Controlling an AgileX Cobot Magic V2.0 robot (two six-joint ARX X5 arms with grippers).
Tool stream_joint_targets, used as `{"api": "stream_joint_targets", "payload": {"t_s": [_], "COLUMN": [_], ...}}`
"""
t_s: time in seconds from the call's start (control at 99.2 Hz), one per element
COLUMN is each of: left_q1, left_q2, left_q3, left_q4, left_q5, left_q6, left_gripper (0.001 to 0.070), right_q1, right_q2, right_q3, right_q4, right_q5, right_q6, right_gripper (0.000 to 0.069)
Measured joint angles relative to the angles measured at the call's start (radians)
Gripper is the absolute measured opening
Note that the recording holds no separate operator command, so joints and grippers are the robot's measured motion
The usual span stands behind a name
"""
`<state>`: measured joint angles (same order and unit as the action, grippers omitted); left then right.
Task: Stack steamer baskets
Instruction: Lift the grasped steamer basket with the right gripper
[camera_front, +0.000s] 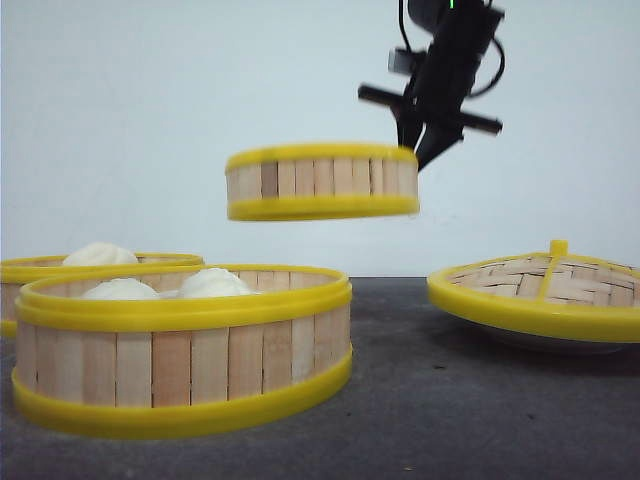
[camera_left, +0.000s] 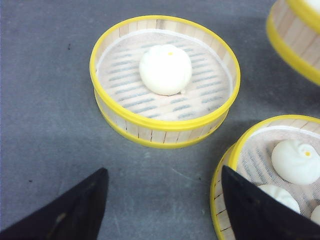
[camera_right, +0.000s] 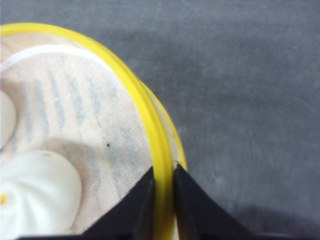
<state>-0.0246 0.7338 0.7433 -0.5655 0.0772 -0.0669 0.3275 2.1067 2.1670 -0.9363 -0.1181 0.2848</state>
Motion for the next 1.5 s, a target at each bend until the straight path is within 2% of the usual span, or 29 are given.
{"api": "stream_joint_targets", "payload": {"t_s": [0.131,0.262,0.554,0.746,0.927,0.998,1.099,1.25,1.341,1.502], "left_q1": [0.0,0.0,0.0,0.0,0.0,0.0,0.0,0.0,0.0,0.0], "left_q2": [0.0,0.0,0.0,0.0,0.0,0.0,0.0,0.0,0.0,0.0], "left_q3": [0.0,0.0,0.0,0.0,0.0,0.0,0.0,0.0,0.0,0.0], "left_q4": [0.0,-0.003,-0.004,-0.004,-0.018,-0.026,-0.028,-0.029,-0.029,-0.029], "left_q5": [0.0,0.0,0.0,0.0,0.0,0.0,0.0,0.0,0.0,0.0], "left_q6": [0.0,0.0,0.0,0.0,0.0,0.001,0.001,0.001,0.001,0.001], "left_gripper": [0.0435,0.0435,0.0435,0.0435,0.0435,0.0435,0.0435,0.0435,0.0435,0.0435], "right_q1": [0.015,0.039,0.115,0.182,0.248,0.268,0.292,0.295,0.295,0.295], "right_q2": [0.0,-0.021,-0.173,-0.256,-0.336,-0.391,-0.496,-0.626,-0.652,-0.64], "right_q3": [0.109,0.133,0.133,0.129,0.01,-0.082,-0.256,-0.493,-0.592,-0.707], "right_q4": [-0.157,-0.236,-0.398,-0.41,-0.405,-0.381,-0.263,-0.072,-0.006,0.074], "right_q5": [0.0,0.004,0.136,0.227,0.233,0.231,0.211,0.086,0.05,0.05], "right_q6": [-0.004,-0.009,-0.015,-0.019,-0.019,-0.019,-0.022,-0.021,-0.021,-0.023], "right_gripper": [0.0036,0.0036,0.0036,0.0036,0.0036,0.0036,0.0036,0.0035,0.0034,0.0034]}}
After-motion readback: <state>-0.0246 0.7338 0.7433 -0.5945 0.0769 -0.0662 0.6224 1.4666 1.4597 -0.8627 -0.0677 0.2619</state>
